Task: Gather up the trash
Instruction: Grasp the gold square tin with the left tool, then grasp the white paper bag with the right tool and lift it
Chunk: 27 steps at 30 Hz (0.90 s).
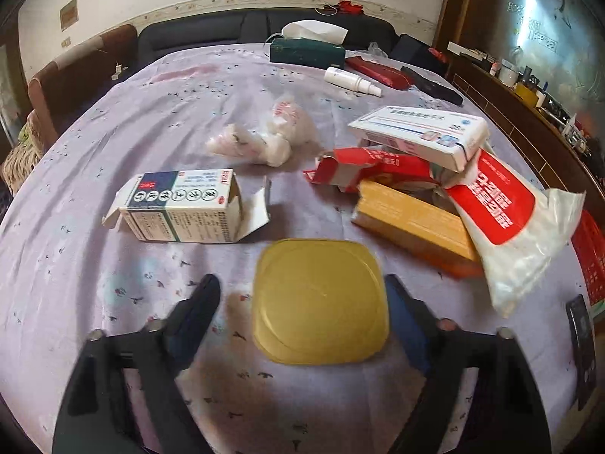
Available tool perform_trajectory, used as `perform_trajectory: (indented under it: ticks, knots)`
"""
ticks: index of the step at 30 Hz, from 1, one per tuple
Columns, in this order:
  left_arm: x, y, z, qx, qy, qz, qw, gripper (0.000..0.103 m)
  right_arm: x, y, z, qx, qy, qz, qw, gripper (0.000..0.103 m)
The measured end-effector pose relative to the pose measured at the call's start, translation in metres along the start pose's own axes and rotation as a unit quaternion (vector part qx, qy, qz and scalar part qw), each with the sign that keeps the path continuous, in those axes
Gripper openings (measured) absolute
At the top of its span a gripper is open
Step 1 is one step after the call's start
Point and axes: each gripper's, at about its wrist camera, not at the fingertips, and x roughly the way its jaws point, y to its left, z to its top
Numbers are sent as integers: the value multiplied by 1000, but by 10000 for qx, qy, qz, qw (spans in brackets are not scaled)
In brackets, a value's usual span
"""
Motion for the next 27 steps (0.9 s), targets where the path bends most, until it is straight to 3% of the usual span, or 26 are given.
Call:
perform_trajectory:
  ticks: [1,5,11,17,21,27]
  knots:
    - [2,2,0,-23,53,-72,10000,65,9,2,3,55,86,69,9999,66]
    - [-2,2,-4,30,-33,-110,9999,65,48,7,11,270,482,232,9982,66]
    - [-25,0,-13,144,-481,-162,9986,65,111,6,13,638,1119,410,9908,66]
    - [-36,4,-18,142,-599,-221,9979,65,122,15,13,659,1143,661,9890,66]
    - [-45,13,-20,31,-722,-243,9971,65,118,20,14,628,1179,474,9899,72]
    - [-54,28,-22,-125,-875,-214,9959,65,137,15,9,908,1400,419,9851,72]
